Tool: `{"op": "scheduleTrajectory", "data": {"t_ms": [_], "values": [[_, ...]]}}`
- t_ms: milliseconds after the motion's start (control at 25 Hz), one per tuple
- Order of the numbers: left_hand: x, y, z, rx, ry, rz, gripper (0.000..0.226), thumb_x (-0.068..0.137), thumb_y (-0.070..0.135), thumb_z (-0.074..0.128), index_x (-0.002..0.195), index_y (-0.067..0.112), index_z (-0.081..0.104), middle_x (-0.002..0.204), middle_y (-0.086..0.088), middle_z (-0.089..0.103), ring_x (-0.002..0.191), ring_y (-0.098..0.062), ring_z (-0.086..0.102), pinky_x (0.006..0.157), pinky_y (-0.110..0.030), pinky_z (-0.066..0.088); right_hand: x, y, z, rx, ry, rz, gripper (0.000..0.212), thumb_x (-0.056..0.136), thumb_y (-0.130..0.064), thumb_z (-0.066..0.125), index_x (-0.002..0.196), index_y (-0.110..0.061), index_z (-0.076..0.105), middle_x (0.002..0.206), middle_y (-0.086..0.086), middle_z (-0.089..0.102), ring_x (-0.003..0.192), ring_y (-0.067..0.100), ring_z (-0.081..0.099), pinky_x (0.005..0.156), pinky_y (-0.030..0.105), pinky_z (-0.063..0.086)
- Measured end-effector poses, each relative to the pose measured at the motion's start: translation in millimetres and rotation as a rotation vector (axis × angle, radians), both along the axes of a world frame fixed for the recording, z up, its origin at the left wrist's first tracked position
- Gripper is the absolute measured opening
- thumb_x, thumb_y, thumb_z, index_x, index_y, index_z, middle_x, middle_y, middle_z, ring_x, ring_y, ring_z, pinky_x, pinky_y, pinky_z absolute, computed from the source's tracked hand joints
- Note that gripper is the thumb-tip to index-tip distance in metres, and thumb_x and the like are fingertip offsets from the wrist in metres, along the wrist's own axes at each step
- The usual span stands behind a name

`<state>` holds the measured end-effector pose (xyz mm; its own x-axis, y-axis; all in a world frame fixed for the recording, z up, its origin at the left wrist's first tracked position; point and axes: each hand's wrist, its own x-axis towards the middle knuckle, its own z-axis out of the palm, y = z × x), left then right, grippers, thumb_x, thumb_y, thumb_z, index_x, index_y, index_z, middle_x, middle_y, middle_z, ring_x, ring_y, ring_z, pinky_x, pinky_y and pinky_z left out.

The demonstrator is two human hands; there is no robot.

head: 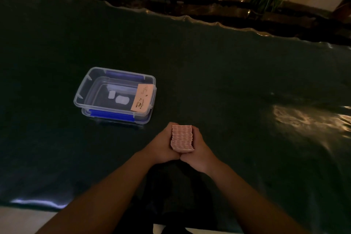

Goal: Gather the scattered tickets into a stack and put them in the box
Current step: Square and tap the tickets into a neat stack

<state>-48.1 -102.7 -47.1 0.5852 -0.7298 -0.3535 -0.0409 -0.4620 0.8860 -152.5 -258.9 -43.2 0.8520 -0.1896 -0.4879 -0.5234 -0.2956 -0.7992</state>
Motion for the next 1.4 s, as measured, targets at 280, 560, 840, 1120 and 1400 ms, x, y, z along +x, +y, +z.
{"op": "scheduleTrajectory", "data": {"t_ms": [280,560,840,1120,1400], "values": [[10.7,11.5,6.1,-0.098,0.345,0.251,0.1,0.053,0.014,0.096,0.14,0.03,0.05,0.13,0.0,0.069,0.122,-0.019,0.064,0.1,-0.047,0.054,-4.6,-5.2,0.7,0.278,0.063,-0.234,0.115,0.079,-0.014,0.091,0.167,-0.027,0.018,0.154,-0.006,0.049,0.129,0.009,0.058,0.098,0.028,0.055],[4.7,5.5,9.1,-0.366,0.734,0.257,0.072,0.073,-0.006,0.075,0.141,0.005,0.053,0.131,-0.024,0.068,0.124,-0.038,0.064,0.1,-0.051,0.055,-11.3,9.1,-0.3,0.465,-0.001,-0.464,0.105,0.067,0.006,0.086,0.152,-0.034,0.04,0.14,0.003,0.07,0.129,0.023,0.066,0.111,0.053,0.055],[30.8,13.3,12.4,-0.235,0.578,0.238,0.084,0.069,-0.005,0.082,0.14,0.025,0.049,0.132,-0.011,0.067,0.12,-0.027,0.068,0.091,-0.044,0.061,-3.6,-22.3,6.8,0.297,-0.035,-0.357,0.109,0.05,-0.003,0.091,0.143,-0.033,0.041,0.139,-0.001,0.067,0.132,0.022,0.063,0.113,0.054,0.052],[48.7,-7.4,5.8,0.121,-0.097,0.037,0.089,0.058,0.027,0.098,0.131,0.04,0.049,0.127,0.018,0.062,0.111,0.007,0.058,0.093,-0.024,0.046,13.3,-51.8,4.4,-0.081,-0.079,-0.143,0.115,0.067,0.001,0.092,0.146,-0.051,0.027,0.134,-0.021,0.056,0.117,-0.007,0.06,0.087,0.014,0.057],[34.3,-15.1,-15.2,0.261,-0.243,0.022,0.128,0.062,0.028,0.097,0.159,0.033,0.014,0.157,-0.007,0.038,0.144,-0.024,0.037,0.118,-0.051,0.035,12.1,-42.9,-14.7,-0.3,-0.015,-0.023,0.12,0.086,-0.011,0.083,0.171,-0.032,0.001,0.173,0.002,0.034,0.154,0.017,0.042,0.12,0.032,0.039]]}}
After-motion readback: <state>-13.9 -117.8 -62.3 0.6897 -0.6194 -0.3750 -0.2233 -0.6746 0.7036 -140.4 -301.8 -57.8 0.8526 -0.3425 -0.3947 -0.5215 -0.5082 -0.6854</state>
